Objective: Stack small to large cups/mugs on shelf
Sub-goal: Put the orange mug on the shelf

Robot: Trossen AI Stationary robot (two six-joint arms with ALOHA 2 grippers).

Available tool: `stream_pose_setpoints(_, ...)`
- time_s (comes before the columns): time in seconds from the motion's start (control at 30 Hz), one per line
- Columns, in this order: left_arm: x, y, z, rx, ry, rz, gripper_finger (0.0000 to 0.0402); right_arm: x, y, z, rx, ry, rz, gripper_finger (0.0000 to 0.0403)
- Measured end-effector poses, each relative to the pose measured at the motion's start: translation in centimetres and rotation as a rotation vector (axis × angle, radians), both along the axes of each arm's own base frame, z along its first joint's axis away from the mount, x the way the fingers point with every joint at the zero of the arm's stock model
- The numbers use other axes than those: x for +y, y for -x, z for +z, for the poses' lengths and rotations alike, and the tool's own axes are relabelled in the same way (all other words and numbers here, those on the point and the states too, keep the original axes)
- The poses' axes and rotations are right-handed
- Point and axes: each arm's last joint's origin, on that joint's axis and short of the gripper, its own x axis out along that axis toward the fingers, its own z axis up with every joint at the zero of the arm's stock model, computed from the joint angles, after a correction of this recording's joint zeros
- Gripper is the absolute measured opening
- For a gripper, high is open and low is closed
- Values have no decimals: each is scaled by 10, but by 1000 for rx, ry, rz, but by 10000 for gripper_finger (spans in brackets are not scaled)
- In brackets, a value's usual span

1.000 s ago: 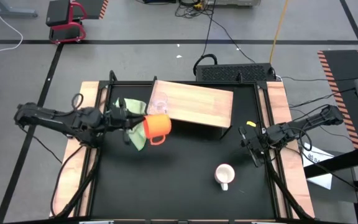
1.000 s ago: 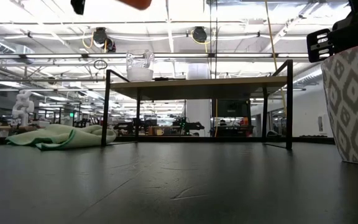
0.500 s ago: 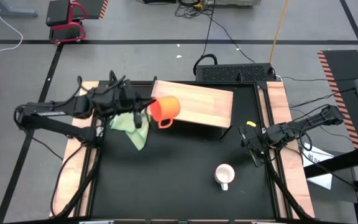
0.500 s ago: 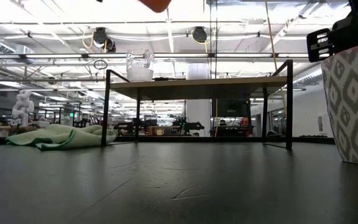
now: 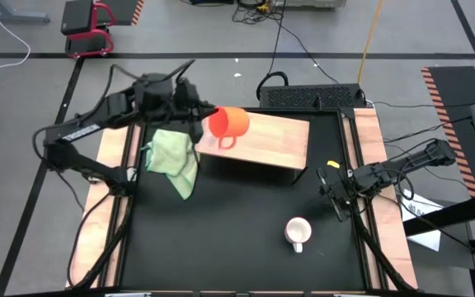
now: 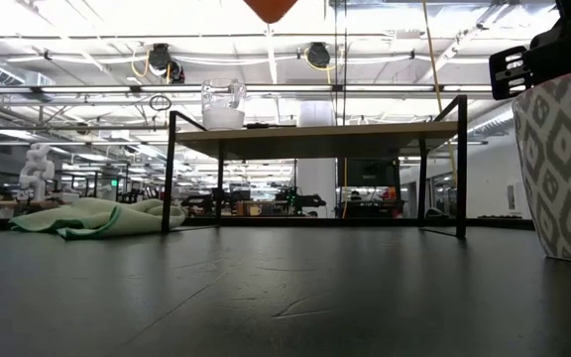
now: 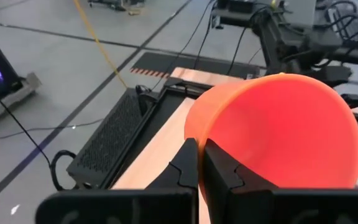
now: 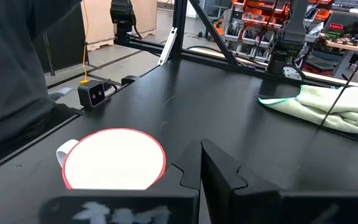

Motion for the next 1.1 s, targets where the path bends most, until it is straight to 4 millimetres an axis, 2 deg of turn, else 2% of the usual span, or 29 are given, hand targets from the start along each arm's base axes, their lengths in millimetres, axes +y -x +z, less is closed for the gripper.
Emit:
stream_pose_setpoints(0.2,16,-19,4,58,2,-25,3,0,0,-1,9,4,0,0)
stream_pose_setpoints(0.6,48,-50,-3,156,37,-49,3,0,1,-3,28,12,0,0)
stream_pose_setpoints(0.9,63,-64,7,235,79,-56,3,0,1,-3,33,-4,-4,0)
stream_pose_setpoints(1.1,71,-82,1,316,118,-67,3,0,1,-3,35,-8,-5,0)
